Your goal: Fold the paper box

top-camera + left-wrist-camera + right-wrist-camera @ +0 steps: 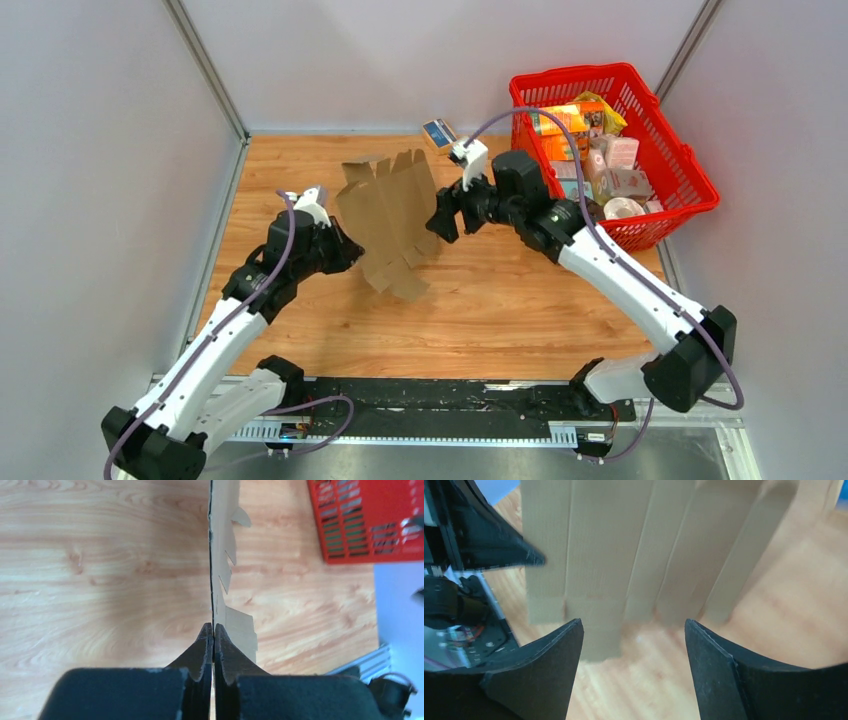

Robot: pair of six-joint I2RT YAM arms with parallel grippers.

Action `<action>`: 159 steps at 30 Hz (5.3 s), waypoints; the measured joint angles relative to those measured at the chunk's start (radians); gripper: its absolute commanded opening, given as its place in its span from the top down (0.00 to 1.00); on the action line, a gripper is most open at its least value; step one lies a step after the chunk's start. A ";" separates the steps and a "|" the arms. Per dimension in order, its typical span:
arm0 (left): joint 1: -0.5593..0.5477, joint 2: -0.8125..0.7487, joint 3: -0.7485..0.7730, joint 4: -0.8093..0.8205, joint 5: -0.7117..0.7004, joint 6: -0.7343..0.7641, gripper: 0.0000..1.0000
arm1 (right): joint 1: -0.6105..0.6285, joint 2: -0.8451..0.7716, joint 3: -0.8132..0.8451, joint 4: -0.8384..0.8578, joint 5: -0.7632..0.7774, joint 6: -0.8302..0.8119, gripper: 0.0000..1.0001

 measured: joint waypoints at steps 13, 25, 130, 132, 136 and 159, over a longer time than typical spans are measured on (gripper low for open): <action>0.000 -0.163 0.070 -0.333 0.067 0.204 1.00 | 0.084 0.386 0.541 -0.081 -0.192 -0.636 0.19; 0.000 -0.132 0.095 -0.381 0.133 0.256 1.00 | 0.245 0.387 0.310 0.282 0.096 -0.746 0.50; 0.153 0.610 0.200 0.252 0.327 0.660 0.96 | -0.136 0.322 0.381 -0.092 -0.152 -0.264 0.15; 0.147 0.609 0.192 0.250 0.322 0.661 0.96 | -0.132 0.404 0.443 -0.103 -0.196 -0.315 0.18; 0.134 0.601 0.177 0.247 0.320 0.665 0.95 | -0.124 0.513 0.455 -0.142 -0.266 -0.402 0.23; 0.114 0.595 0.176 0.266 0.353 0.617 0.61 | -0.008 0.684 0.392 -0.058 -0.216 -0.518 1.00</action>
